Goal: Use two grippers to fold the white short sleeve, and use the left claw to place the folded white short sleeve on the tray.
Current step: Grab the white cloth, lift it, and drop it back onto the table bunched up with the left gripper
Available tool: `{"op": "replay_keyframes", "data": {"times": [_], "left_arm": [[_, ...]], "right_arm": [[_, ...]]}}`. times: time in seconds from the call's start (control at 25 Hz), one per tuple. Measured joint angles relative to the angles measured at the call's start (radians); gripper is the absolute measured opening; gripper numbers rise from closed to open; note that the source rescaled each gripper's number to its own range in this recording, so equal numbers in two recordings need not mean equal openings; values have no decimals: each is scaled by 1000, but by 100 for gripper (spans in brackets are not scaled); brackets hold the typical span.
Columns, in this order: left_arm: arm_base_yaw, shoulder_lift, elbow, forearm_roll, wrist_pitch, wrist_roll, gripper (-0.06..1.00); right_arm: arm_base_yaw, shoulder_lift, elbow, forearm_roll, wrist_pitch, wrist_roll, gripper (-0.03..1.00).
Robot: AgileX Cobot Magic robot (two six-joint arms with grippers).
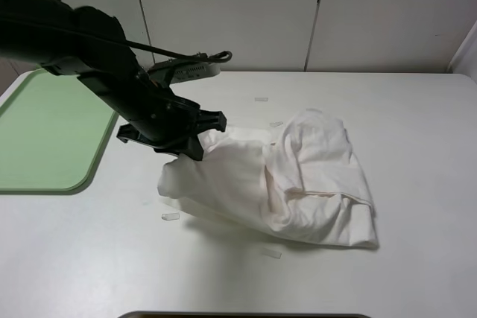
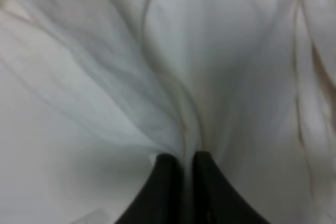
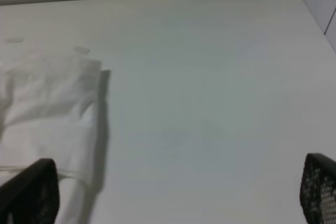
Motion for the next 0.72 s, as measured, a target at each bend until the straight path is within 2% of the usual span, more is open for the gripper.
{"op": "replay_keyframes", "data": {"times": [0.12,0.2,0.28,0.32,0.6,0.72], "left_arm": [[17,-37,0,35,58,15,5],[35,-83,0,86,115,23,5],[58,-160,0,173,214,26,5],[58,-160,0,173,214,26,5],[87,-327,0,359,407,28,5],[87,-384,0,398,499,28,4]], "right_arm": [[0,0,0,0,0,0,100],[0,0,0,0,0,0,100],[0,0,0,0,0,0,100],[0,0,0,0,0,0,100],[0,0,0,0,0,0,100],[0,0,0,0,0,0,100]]}}
